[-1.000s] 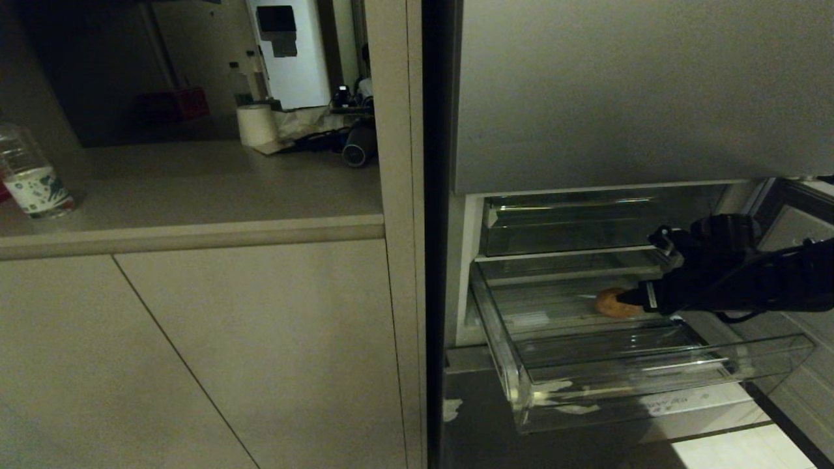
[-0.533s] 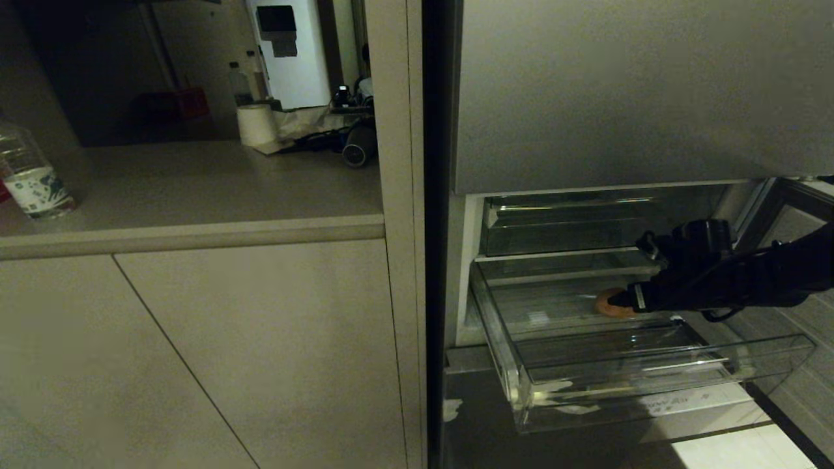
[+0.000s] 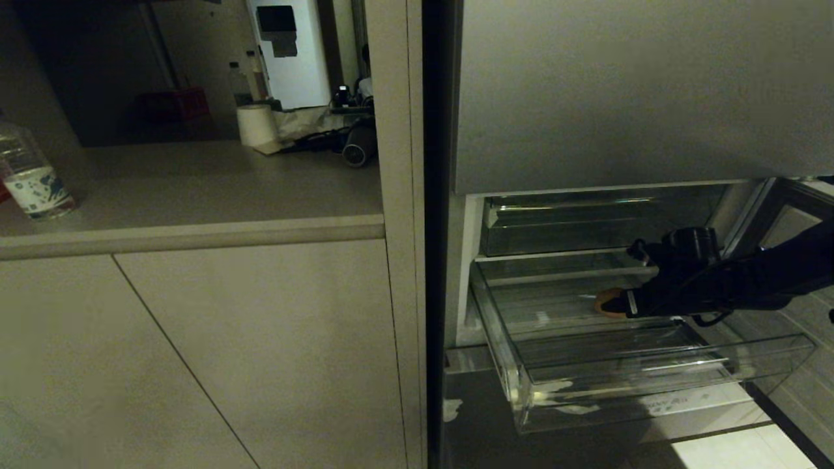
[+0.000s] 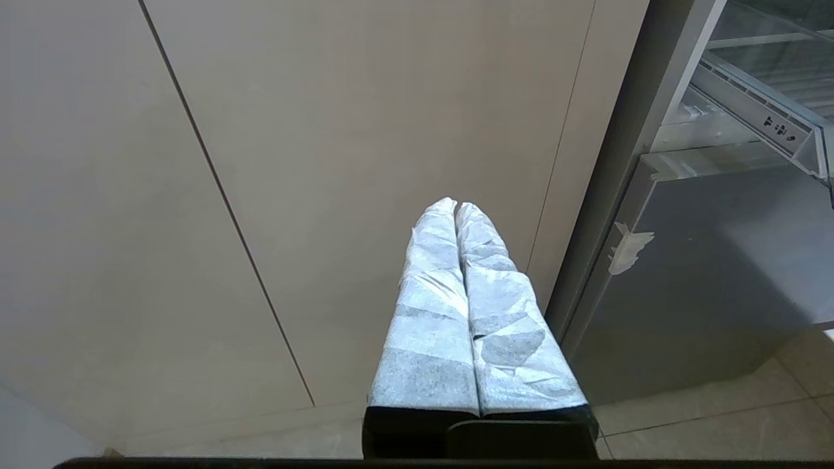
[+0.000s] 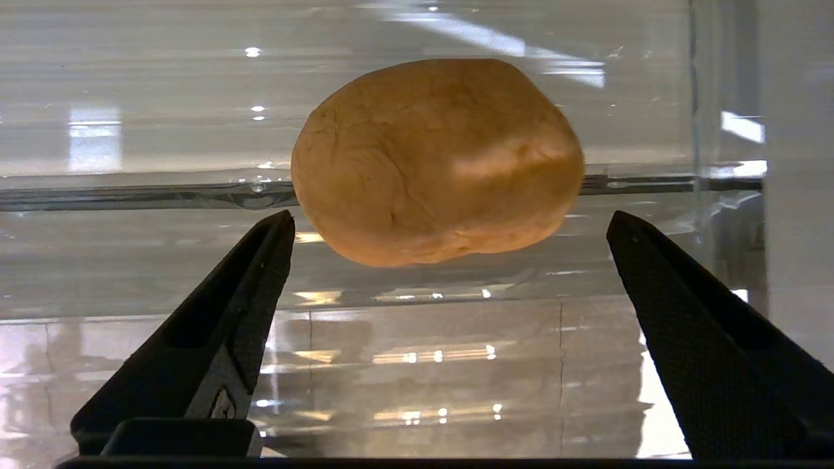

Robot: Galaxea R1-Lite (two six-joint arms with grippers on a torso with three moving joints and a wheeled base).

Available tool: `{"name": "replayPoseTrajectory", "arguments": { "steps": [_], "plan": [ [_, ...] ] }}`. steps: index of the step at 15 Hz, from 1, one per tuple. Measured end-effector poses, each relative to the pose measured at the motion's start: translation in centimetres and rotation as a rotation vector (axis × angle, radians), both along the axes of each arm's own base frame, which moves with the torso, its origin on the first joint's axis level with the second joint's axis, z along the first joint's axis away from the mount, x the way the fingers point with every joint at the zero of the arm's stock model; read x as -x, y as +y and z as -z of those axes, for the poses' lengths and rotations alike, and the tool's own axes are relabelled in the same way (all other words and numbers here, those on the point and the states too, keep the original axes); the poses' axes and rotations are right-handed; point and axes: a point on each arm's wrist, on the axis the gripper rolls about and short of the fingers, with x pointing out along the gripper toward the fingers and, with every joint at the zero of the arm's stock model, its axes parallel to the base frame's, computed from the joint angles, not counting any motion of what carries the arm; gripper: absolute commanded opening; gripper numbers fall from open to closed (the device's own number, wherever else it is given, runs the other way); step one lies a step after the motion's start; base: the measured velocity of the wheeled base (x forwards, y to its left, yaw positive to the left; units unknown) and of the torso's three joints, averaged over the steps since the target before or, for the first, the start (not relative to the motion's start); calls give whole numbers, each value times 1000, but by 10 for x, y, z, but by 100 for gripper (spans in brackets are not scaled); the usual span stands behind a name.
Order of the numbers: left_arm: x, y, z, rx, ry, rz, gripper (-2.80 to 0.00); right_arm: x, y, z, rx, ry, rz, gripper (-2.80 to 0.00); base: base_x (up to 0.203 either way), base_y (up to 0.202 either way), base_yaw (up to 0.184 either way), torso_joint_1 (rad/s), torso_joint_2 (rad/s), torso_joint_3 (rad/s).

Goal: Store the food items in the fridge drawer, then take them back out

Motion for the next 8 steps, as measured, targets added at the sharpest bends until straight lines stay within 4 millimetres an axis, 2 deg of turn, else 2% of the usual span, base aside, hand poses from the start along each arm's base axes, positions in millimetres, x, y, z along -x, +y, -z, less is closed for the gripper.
{"name": "replayPoseTrajectory", "arguments": {
  "steps": [8],
  "plan": [
    [0, 0, 0, 0, 0, 0, -280, -10, 2, 10, -1, 6, -10, 0, 0, 0, 0, 0, 0, 0]
  ]
}}
